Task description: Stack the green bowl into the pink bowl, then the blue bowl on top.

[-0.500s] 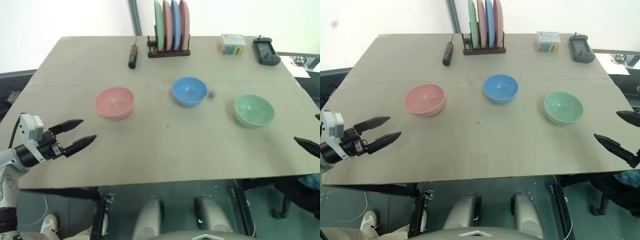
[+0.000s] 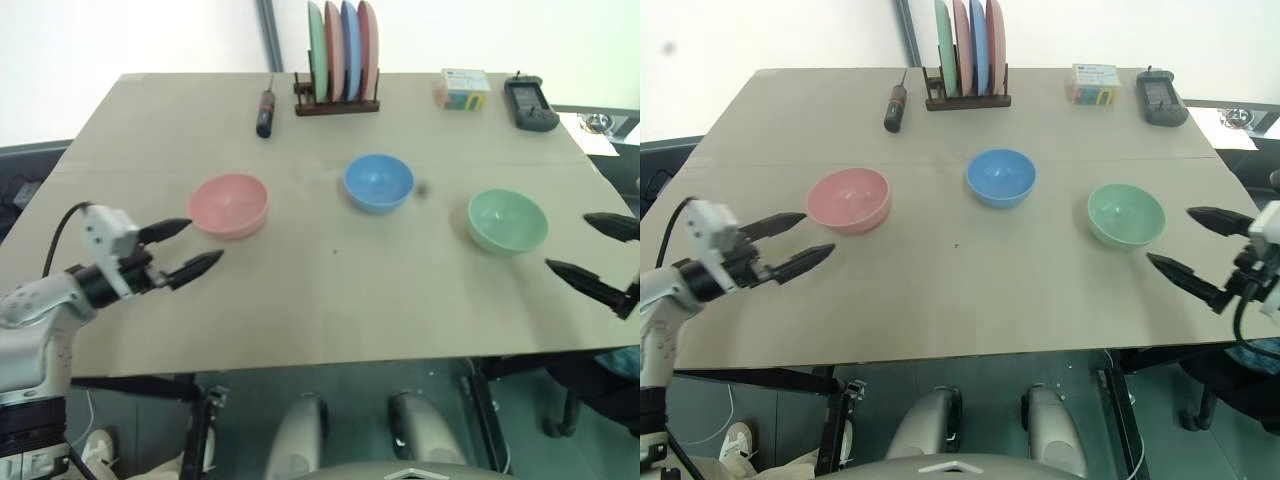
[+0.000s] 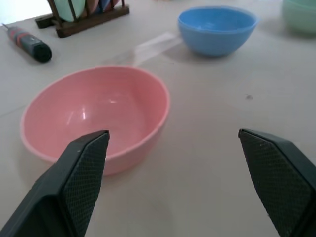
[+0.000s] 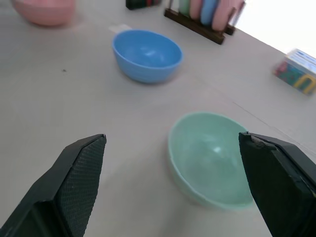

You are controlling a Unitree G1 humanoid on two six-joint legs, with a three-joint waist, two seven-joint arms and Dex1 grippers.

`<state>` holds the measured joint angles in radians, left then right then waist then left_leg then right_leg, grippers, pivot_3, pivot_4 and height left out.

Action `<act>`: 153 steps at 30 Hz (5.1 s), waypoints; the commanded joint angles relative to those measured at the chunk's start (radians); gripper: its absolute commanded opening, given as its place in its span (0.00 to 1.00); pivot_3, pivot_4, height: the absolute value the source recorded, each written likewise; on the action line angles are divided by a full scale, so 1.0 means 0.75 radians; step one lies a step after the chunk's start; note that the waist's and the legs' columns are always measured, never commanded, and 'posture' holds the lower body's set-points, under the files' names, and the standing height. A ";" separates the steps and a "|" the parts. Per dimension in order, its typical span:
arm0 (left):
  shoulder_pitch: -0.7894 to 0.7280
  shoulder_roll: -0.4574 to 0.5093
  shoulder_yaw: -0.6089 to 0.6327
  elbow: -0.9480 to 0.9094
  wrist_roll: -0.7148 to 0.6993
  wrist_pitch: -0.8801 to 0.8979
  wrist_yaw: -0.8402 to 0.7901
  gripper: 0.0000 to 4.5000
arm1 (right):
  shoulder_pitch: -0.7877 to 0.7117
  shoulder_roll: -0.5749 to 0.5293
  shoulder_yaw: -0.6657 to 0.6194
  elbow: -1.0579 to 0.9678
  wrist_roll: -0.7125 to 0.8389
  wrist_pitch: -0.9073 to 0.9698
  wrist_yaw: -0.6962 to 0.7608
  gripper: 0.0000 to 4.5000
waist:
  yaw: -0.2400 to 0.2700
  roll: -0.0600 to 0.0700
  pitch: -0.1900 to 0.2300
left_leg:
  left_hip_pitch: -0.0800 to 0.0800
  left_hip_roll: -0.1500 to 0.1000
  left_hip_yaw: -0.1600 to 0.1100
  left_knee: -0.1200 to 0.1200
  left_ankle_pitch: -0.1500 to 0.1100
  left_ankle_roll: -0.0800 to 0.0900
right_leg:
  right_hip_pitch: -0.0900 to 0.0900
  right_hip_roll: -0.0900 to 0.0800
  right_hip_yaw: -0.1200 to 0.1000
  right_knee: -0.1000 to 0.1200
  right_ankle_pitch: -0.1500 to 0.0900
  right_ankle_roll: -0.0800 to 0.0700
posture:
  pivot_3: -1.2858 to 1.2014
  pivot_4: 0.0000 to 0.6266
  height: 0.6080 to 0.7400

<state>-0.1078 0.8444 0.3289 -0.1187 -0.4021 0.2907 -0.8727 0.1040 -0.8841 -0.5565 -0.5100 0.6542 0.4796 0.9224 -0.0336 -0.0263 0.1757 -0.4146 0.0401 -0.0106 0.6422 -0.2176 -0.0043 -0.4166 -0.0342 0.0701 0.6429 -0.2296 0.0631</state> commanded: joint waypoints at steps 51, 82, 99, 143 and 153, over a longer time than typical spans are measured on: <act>-0.774 -0.107 -0.888 -0.069 0.281 0.283 -0.526 0.68 | -0.106 0.181 0.444 -0.224 -0.199 -0.085 -0.272 1.00 | 0.018 -0.003 0.002 | 0.000 0.000 -0.004 0.017 0.000 0.000 | 0.000 0.005 0.002 0.020 -0.003 0.003 | 0.52 0.24 1.00; -0.128 -0.144 -0.011 -0.290 -0.476 0.193 -0.417 1.00 | -0.799 0.281 0.869 0.601 -0.792 0.090 -0.414 0.01 | -0.009 -0.002 0.002 | 0.001 0.000 -0.002 0.014 0.000 0.000 | -0.001 0.004 0.002 0.020 0.001 -0.002 | 0.52 0.24 1.00; 0.293 -0.071 0.352 -0.085 -0.602 0.076 -0.703 1.00 | -1.063 0.632 1.225 0.275 -0.435 0.178 -0.044 0.01 | -0.007 -0.002 0.002 | 0.000 0.001 -0.001 0.014 0.000 0.000 | -0.005 0.001 0.000 0.020 -0.001 -0.003 | 0.52 0.24 1.00; 0.549 -0.167 0.499 -0.495 -0.719 0.073 -0.363 1.00 | -1.741 0.805 1.289 2.240 -1.313 -1.335 -0.228 0.02 | -0.049 0.001 0.005 | -0.001 0.001 0.002 0.006 0.000 0.000 | -0.010 0.002 0.004 0.021 0.000 -0.005 | 0.52 0.24 1.00; 0.489 -0.174 0.428 -0.427 -0.677 0.039 -0.372 1.00 | -1.571 0.688 0.977 1.287 -0.597 -0.533 0.452 0.02 | -0.042 0.004 0.008 | -0.001 0.001 0.001 0.006 0.000 0.000 | -0.010 0.003 0.003 0.021 0.003 0.000 | 0.52 0.24 1.00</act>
<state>0.2603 0.7130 0.6475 -0.4476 -0.9134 0.3396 -1.1441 -1.0870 -0.3463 0.2187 0.6810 0.0677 -0.0946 1.1824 -0.0653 -0.0236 0.1815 -0.4158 0.0411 -0.0108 0.6462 -0.2176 -0.0045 -0.4241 -0.0321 0.0719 0.6589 -0.2276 0.0630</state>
